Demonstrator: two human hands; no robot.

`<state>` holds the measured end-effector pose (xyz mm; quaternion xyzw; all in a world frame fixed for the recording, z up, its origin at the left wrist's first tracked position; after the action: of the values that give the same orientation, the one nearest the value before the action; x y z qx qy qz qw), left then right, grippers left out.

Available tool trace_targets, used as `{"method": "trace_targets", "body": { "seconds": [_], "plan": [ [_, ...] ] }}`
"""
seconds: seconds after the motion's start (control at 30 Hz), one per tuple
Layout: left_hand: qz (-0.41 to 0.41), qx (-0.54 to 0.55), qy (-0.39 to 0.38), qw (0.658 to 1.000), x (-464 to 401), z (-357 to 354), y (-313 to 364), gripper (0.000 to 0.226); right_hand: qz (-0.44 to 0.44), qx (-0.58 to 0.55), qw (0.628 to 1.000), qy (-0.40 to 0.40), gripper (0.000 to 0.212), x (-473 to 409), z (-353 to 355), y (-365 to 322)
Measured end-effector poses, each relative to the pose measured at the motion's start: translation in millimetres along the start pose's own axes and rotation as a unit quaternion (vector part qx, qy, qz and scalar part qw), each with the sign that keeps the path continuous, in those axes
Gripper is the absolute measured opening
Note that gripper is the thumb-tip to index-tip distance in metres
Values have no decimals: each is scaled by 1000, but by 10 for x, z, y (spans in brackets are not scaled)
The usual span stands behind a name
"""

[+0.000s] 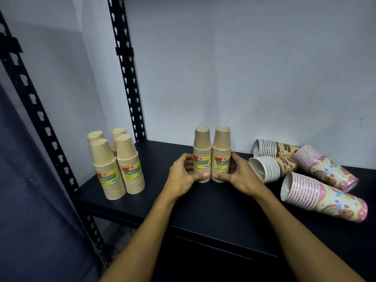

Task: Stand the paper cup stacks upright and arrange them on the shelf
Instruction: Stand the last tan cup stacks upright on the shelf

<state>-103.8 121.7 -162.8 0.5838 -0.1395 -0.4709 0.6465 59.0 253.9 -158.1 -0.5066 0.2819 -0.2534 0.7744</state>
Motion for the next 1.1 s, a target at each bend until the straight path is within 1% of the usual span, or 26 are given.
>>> {"method": "trace_targets", "body": {
  "seconds": [0.3,0.47,0.63,0.73,0.87,1.0,1.1],
  "plan": [
    [14,-34,8,999,122,-7,168,58,6,17,1000,11,71,67,-17,-35],
    [21,-42,14,999,237,16,227,58,5,19,1000,0,64,170,-39,-106],
    [25,-52,22,998,435,92,272,62,4,34,999,-23,65,311,-124,-185],
    [24,-62,30,997,635,214,300,63,5,46,998,-50,65,407,-229,-249],
    [19,-82,62,994,949,499,285,63,14,55,994,-90,66,534,-544,-368],
    [6,-118,111,987,1231,814,311,65,28,61,992,-104,67,578,-935,-517],
    [-2,-146,149,978,1399,1029,326,60,37,68,990,-117,70,578,-1209,-633]
  ]
}}
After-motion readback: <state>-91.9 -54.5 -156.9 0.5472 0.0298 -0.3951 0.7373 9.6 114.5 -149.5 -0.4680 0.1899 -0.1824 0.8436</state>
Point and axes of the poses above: each hand's wrist, its own x-axis away from the middle knuckle, its own z-axis out of the back of the hand, y = z × x, the point moved 1 cm from there along -x, towards the middle knuckle, and after that the axes turned 5 degrees about -z, right-handed, at the moved point
